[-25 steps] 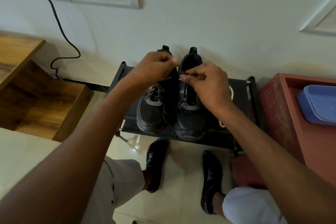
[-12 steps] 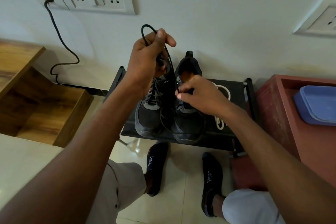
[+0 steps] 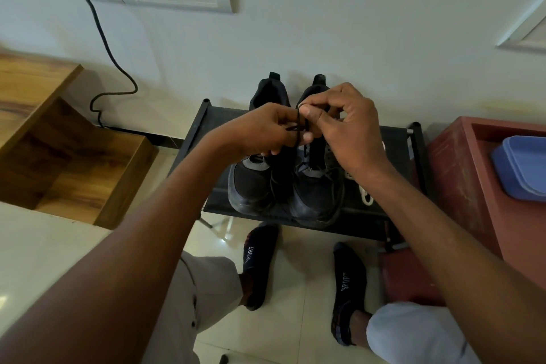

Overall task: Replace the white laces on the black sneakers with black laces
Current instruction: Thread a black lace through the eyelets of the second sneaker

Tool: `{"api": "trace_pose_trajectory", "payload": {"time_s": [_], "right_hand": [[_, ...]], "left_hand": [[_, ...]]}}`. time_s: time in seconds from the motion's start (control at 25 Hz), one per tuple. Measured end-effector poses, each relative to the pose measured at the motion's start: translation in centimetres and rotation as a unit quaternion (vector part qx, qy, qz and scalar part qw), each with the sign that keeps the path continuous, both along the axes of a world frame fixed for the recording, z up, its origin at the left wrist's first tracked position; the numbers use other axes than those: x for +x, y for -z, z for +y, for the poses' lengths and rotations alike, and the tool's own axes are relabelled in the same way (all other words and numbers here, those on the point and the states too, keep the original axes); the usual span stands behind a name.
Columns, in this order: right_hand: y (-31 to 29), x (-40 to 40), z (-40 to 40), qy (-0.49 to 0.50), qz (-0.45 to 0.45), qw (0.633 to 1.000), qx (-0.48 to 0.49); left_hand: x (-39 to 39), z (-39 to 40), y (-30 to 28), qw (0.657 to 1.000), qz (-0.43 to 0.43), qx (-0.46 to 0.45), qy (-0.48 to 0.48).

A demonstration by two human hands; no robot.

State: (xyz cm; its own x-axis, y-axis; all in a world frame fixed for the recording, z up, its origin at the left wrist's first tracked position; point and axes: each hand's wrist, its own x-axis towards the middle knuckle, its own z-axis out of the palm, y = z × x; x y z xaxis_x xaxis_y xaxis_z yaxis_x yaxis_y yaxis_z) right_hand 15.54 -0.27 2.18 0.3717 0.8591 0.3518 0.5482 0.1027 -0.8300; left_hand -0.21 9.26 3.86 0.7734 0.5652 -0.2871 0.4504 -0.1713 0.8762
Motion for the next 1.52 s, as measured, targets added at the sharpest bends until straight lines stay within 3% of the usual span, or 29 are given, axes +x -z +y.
{"api": "trace_pose_trajectory", "payload": {"time_s": [0.08,0.16,0.24,0.36,0.44,0.52,0.6,0.72,0.88,1.0,1.12,1.24,1.36,1.52], "right_hand": [[0.3,0.3,0.5,0.004,0.023,1.000,-0.005],[1.0,1.1,0.8,-0.006,0.026,0.996,-0.084],[1.8,1.2,0.4,-0.064,-0.040,0.976,-0.203],[2.8,0.8,0.1,-0.074,-0.124,0.965,-0.218],[2.1,0.9,0.2,-0.019,-0.127,0.974,-0.188],[1.2,1.5,-0.2,0.009,-0.124,0.966,-0.227],[0.7,2.1,-0.8,0.019,-0.162,0.928,-0.335],[0.8,1.8,-1.2,-0.001,-0.187,0.860,-0.475],[0.6,1.8,-1.1,-0.028,-0.164,0.846,-0.506],[-0.2,2.6,-1.7,-0.074,-0.112,0.799,-0.586],[-0.1,4.5,-2.3,-0.034,-0.206,0.774,-0.598],[-0.3,4.8,-2.1,-0.016,-0.255,0.808,-0.532],[-0.3,3.4,-1.5,-0.053,-0.226,0.854,-0.466],[0.0,1.3,-1.5,-0.104,-0.228,0.855,-0.455]], "left_hand": [[0.7,-0.2,0.0,0.995,-0.068,0.026,-0.065],[1.0,0.1,-0.3,0.974,-0.157,0.037,-0.160],[0.9,0.6,-0.7,0.948,-0.245,0.002,-0.203],[0.6,0.9,-0.8,0.930,-0.296,-0.041,-0.213],[0.6,0.9,-0.3,0.945,-0.231,-0.008,-0.232],[0.5,1.0,0.6,0.969,-0.095,0.103,-0.206],[0.3,1.0,1.8,0.968,0.060,0.218,-0.112],[0.9,0.0,2.9,0.952,0.168,0.257,0.002],[2.2,-1.0,3.0,0.948,0.168,0.269,0.023],[2.6,-0.9,2.9,0.957,0.149,0.247,-0.019],[2.6,-0.7,2.6,0.953,0.177,0.242,-0.041],[2.0,-0.3,2.4,0.924,0.229,0.298,-0.072],[2.4,0.1,2.6,0.934,0.204,0.283,-0.075],[2.7,-0.3,2.7,0.945,0.198,0.258,-0.021]]}}
